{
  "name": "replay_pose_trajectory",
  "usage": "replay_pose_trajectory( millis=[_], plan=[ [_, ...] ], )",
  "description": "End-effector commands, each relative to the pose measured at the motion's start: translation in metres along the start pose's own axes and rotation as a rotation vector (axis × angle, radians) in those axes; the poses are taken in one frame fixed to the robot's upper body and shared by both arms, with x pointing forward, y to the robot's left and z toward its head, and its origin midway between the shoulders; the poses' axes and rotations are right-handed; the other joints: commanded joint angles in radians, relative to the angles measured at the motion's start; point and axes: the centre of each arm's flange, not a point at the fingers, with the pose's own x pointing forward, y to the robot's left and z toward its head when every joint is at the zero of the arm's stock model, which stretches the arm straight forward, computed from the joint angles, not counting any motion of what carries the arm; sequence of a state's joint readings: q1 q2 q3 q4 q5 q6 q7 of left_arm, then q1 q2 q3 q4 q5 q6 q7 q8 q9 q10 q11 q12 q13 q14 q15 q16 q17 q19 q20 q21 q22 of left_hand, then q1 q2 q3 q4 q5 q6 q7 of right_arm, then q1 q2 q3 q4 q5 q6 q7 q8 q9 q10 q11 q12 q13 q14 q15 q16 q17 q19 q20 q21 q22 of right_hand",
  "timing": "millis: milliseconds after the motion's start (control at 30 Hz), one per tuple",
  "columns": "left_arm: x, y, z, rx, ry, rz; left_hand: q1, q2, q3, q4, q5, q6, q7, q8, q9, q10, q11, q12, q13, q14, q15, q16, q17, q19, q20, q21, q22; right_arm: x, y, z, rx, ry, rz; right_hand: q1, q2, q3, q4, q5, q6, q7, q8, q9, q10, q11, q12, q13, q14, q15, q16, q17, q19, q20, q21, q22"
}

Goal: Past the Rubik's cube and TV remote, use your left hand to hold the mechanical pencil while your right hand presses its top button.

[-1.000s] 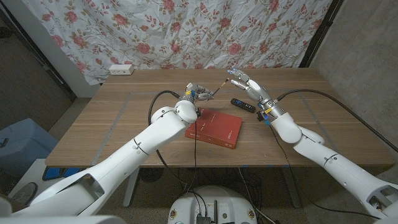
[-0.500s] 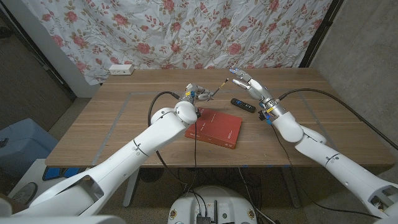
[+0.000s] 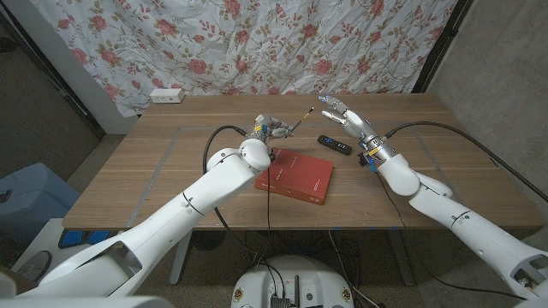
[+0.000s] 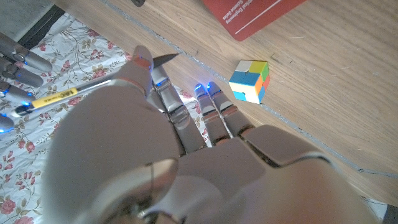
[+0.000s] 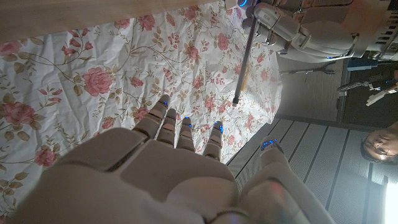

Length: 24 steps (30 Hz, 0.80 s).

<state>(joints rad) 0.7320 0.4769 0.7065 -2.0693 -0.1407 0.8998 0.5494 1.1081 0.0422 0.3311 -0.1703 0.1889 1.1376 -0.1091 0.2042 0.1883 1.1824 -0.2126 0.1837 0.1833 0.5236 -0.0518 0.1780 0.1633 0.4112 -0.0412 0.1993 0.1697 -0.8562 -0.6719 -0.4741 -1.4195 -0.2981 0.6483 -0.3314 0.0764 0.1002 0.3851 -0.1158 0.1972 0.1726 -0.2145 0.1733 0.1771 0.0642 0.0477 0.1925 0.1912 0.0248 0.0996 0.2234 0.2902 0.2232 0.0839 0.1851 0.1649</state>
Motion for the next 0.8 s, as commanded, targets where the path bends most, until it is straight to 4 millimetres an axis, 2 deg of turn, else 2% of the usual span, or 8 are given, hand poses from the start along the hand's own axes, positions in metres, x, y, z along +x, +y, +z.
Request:
replay_pose_trajectory(
  millis=[33, 800],
  plan=[
    [0.0017, 0.0014, -0.0012, -0.001, 0.0, 0.002, 0.002, 0.009, -0.005, 0.002, 0.006, 0.009, -0.001, 0.004, 0.004, 0.014, -0.011, 0.005, 0.005, -0.001, -0.152, -0.002, 0.001, -0.003, -0.029, 0.001, 0.006, -0.0048, 0.0053, 0.0, -0.019, 0.002, 0.007, 0.0, 0.009, 0.001, 0.006, 0.002, -0.006, -0.007, 0.002, -0.001, 0.003, -0.004, 0.003, 0.002, -0.002, -0.003, 0.006, 0.006, 0.004, -0.008, 0.003, 0.003],
    [0.0061, 0.0016, -0.001, 0.002, -0.002, -0.009, 0.003, 0.01, -0.008, 0.002, 0.007, 0.009, -0.001, 0.004, 0.004, 0.014, -0.011, 0.006, 0.005, -0.002, -0.151, -0.002, 0.001, -0.003, -0.029, 0.001, 0.006, 0.0008, 0.0093, 0.0063, -0.041, -0.014, 0.026, -0.001, 0.013, 0.002, 0.008, 0.003, -0.003, -0.007, 0.008, 0.0, 0.007, -0.004, 0.005, 0.002, -0.001, -0.004, 0.007, 0.007, 0.004, -0.011, 0.003, 0.003]
  ],
)
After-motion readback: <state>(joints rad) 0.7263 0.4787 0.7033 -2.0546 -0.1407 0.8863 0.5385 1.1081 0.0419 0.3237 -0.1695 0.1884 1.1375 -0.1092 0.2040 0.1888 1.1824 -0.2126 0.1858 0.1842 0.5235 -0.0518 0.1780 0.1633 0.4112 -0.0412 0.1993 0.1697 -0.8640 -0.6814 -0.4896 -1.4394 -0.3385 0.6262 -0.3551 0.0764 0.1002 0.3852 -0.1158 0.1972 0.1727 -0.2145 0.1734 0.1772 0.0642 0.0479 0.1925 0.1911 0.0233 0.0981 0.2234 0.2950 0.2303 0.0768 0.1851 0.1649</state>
